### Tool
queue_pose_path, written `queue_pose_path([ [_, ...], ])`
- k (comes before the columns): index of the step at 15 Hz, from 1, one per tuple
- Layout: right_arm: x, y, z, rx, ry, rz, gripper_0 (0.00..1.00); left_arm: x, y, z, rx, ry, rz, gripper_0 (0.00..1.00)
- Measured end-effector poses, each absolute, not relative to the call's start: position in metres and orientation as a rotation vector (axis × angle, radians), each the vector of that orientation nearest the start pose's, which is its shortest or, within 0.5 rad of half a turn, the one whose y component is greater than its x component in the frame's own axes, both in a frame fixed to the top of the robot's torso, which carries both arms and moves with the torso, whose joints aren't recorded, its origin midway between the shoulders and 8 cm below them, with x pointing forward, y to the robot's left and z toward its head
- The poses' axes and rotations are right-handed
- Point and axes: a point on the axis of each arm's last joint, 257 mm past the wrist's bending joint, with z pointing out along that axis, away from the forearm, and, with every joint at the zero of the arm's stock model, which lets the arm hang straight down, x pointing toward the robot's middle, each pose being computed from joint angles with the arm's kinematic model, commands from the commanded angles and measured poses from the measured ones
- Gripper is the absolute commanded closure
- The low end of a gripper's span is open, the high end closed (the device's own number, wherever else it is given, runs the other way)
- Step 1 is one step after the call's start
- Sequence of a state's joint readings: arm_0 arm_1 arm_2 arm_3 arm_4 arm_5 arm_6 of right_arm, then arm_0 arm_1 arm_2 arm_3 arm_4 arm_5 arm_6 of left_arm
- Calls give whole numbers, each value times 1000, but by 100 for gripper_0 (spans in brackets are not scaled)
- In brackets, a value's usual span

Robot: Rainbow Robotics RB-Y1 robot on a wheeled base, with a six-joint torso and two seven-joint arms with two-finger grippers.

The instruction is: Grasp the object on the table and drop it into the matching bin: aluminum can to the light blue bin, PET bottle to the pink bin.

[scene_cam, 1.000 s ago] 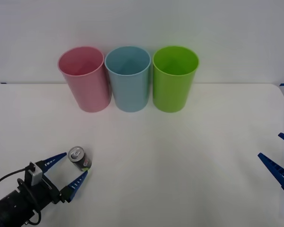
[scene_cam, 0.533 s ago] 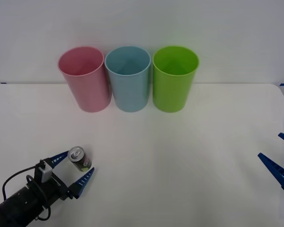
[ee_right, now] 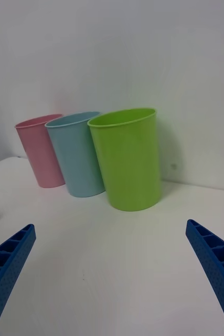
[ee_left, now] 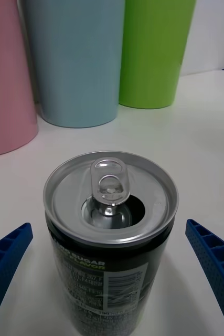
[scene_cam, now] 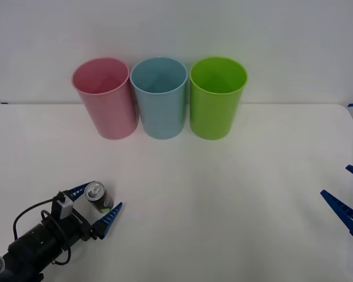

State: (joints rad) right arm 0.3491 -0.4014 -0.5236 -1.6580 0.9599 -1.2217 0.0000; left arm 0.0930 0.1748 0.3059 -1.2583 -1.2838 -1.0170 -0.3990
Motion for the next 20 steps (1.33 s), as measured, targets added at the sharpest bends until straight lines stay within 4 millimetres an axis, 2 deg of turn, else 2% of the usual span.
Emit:
queue_pose_path([
  [6, 342, -330, -169, -465, 1441, 567, 0, 425, 217, -333, 591, 1596, -421, 0],
  [7, 342, -330, -169, -465, 1441, 567, 0, 426, 217, -333, 591, 1597, -420, 4],
  [8, 342, -330, -169, -465, 1441, 567, 0, 426, 217, -333, 590, 1597, -419, 43],
  [9, 342, -330, -169, -465, 1441, 567, 0, 426, 217, -334, 590, 1597, -419, 71],
  [10, 342, -330, -169, -465, 1441, 567, 0, 426, 218, -334, 591, 1597, -416, 86],
  [11, 342, -330, -169, -465, 1441, 567, 0, 427, 218, -334, 592, 1596, -413, 95],
  [13, 342, -330, -169, -465, 1441, 567, 0, 427, 218, -334, 597, 1595, -405, 100],
  [20, 342, -330, -169, -465, 1441, 567, 0, 426, 225, -332, 585, 1595, -402, 100],
])
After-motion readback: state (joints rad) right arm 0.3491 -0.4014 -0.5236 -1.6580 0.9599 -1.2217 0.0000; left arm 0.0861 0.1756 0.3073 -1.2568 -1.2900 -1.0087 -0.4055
